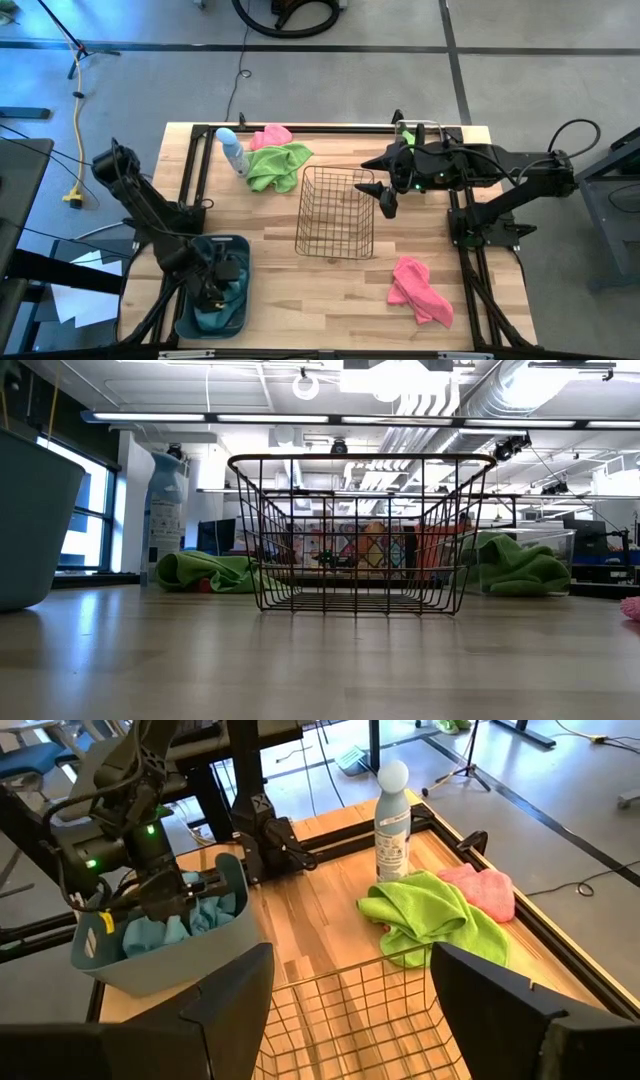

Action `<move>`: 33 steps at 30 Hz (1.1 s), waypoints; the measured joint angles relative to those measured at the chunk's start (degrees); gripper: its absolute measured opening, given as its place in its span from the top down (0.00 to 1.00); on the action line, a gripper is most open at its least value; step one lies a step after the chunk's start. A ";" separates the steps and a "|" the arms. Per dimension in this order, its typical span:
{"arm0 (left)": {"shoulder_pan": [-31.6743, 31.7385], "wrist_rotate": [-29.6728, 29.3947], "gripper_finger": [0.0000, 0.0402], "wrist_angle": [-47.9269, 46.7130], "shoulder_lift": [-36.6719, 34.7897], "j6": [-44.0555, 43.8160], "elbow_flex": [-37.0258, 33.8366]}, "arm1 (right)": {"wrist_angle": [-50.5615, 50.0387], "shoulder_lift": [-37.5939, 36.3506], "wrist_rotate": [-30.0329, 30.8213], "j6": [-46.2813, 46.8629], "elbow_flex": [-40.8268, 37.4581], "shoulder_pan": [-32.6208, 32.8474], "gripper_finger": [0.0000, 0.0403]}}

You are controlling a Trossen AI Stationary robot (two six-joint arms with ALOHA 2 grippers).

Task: Sort microfiber towel by color & place in baskets
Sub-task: Put the blue microfiber cloth into the blue bin

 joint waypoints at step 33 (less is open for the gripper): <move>3.45 3.52 0.60 -2.06 -6.43 4.19 0.71 | -0.55 0.00 0.04 -0.48 0.00 0.00 0.34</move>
